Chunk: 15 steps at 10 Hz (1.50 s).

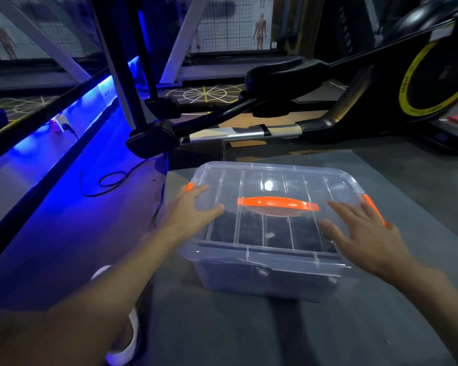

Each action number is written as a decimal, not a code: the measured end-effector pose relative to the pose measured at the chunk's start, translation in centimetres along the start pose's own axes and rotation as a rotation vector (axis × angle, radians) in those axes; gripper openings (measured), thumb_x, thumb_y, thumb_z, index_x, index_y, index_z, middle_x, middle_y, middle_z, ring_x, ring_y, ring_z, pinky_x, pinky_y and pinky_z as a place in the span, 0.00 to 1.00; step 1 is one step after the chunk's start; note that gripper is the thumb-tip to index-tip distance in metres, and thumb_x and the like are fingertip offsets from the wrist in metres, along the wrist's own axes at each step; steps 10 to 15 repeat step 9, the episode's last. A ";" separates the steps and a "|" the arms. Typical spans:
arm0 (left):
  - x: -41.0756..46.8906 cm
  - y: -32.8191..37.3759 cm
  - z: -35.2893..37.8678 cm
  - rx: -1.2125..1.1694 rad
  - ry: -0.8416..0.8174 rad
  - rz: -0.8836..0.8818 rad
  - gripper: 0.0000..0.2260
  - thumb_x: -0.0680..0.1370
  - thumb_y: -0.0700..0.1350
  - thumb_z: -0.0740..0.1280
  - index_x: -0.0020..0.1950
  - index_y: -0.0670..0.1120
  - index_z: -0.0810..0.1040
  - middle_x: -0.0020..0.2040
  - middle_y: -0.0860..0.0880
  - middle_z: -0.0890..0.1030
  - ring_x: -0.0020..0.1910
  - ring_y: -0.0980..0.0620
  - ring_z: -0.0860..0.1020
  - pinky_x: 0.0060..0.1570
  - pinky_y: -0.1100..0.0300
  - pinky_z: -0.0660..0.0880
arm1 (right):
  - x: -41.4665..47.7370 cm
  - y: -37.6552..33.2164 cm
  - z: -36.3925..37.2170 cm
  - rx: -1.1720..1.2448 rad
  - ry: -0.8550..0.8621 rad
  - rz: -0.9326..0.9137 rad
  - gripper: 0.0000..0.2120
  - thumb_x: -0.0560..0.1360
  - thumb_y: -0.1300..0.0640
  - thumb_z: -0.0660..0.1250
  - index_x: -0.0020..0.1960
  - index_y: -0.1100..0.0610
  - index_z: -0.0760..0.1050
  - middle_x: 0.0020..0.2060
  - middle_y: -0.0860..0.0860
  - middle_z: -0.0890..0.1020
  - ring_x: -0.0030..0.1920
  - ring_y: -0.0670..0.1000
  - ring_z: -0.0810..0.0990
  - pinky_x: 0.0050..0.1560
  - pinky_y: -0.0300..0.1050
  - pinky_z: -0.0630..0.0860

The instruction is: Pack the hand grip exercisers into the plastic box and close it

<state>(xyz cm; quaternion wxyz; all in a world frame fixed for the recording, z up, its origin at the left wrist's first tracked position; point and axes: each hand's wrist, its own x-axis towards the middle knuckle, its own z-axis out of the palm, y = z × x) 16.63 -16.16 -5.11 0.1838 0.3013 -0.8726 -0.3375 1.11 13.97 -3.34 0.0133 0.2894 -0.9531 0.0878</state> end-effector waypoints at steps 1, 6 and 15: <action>3.1 0.8 0.3 -0.008 -0.050 0.051 0.32 0.69 0.63 0.72 0.70 0.53 0.73 0.71 0.52 0.70 0.69 0.51 0.70 0.68 0.55 0.66 | -0.1 -0.1 0.1 0.031 0.048 0.025 0.30 0.76 0.32 0.47 0.74 0.41 0.59 0.72 0.39 0.66 0.75 0.47 0.58 0.66 0.64 0.62; 6.4 2.6 2.3 0.118 -0.038 0.096 0.25 0.76 0.61 0.66 0.67 0.48 0.75 0.68 0.48 0.73 0.66 0.48 0.72 0.65 0.52 0.68 | 4.2 1.4 -1.1 0.096 0.044 0.043 0.30 0.77 0.34 0.51 0.74 0.45 0.59 0.73 0.46 0.67 0.73 0.51 0.62 0.65 0.70 0.61; 7.4 3.5 1.8 0.282 -0.086 0.078 0.26 0.79 0.59 0.61 0.73 0.50 0.60 0.65 0.42 0.67 0.60 0.41 0.72 0.53 0.51 0.67 | 6.6 2.4 -0.6 -0.014 0.034 -0.005 0.30 0.74 0.31 0.43 0.67 0.42 0.70 0.66 0.44 0.71 0.70 0.50 0.63 0.68 0.66 0.54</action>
